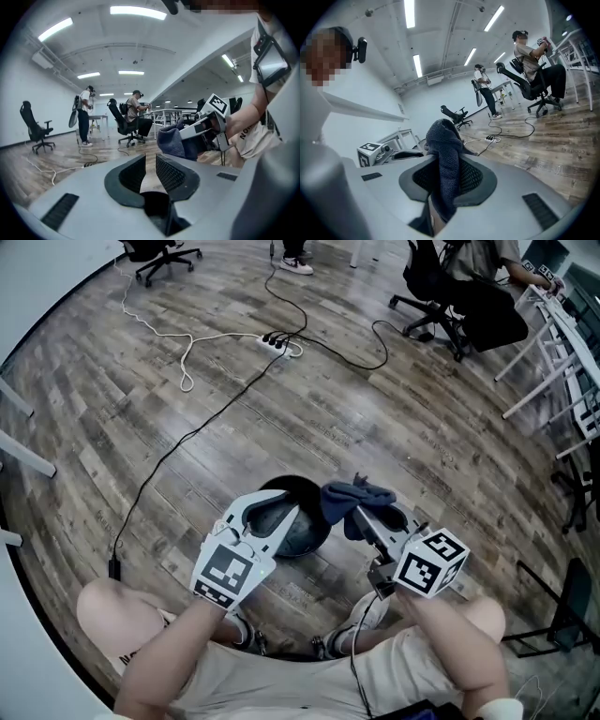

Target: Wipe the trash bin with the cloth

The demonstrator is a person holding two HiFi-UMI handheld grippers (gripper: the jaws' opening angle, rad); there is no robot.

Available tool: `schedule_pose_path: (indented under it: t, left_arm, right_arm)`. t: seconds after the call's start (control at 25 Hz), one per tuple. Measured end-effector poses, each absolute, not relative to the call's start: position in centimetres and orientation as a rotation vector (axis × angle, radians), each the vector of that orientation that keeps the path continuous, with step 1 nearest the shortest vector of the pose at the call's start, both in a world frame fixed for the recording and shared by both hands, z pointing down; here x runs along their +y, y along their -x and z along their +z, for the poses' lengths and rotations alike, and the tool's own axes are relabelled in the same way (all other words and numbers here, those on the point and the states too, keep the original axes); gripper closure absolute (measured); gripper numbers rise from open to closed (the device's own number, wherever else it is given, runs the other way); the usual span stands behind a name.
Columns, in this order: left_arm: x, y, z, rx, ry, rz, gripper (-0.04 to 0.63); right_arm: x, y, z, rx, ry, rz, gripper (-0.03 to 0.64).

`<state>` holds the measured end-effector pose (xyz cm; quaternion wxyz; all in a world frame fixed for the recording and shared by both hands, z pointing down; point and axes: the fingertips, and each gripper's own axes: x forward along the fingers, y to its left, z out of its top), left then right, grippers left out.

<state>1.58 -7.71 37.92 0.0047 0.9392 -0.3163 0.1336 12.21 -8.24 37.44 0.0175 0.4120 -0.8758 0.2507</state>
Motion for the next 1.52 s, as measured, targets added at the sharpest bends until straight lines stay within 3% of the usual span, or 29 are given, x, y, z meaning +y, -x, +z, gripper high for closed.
schedule_pose_path:
  t: [0.52,1.52]
  left_arm:
    - [-8.9,-0.6,40.3,-0.991,-2.724,0.355,0.52]
    - [-8.0,-1.3,40.9,-0.936,-2.706,0.42,0.52]
  right_arm:
    - [-8.3,-9.9,36.5,-2.707,-1.212,0.424,0.534]
    - [-7.7,-11.2,38.4,-2.641,-1.255,0.58,0.534]
